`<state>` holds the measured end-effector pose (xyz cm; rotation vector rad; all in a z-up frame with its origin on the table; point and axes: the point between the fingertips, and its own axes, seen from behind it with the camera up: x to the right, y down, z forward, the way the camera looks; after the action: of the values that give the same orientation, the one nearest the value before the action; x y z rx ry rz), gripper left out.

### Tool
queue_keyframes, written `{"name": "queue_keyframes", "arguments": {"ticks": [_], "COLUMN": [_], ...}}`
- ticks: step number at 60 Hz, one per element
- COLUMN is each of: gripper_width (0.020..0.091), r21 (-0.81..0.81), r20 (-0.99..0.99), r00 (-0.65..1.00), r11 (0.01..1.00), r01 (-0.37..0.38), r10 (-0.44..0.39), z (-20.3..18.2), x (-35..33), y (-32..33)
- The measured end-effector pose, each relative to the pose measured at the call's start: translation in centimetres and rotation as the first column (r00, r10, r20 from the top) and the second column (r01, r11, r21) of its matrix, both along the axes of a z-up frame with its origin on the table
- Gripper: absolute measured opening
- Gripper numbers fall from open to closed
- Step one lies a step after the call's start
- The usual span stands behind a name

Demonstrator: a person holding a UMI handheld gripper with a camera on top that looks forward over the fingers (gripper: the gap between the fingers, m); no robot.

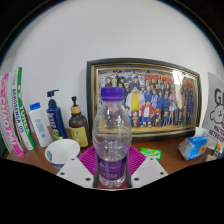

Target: Pour water

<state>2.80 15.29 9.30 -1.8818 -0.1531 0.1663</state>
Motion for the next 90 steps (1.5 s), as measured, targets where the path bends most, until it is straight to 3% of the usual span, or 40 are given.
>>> {"name": "queue_keyframes", "arguments": {"ticks": [10, 15, 16, 33, 63, 90], "gripper_width": [0.0529, 0.0849, 0.0865, 0.0855, 0.0855, 0.0852], "r21": [-0.019, -0.085, -0.093, -0.225, -0.324, -0.249], "r20": [0.013, -0.018, -0.025, -0.012, 0.151, 0.204], "r00": [1.0, 1.0, 0.999, 0.988, 0.967, 0.959], "r11": [1.0, 0.996, 0.995, 0.963, 0.913, 0.937], "r01": [0.009, 0.023, 0.027, 0.147, 0.247, 0.244], "r10": [-0.008, -0.025, -0.029, -0.154, -0.207, -0.195], "z": [-0.3, -0.7, -0.6, 2.7, 9.0, 12.1], "x": [0.0, 0.3, 0.4, 2.2, -4.0, -4.5], "y": [-0.5, -1.3, -1.5, -10.0, -35.2, -40.6]}}
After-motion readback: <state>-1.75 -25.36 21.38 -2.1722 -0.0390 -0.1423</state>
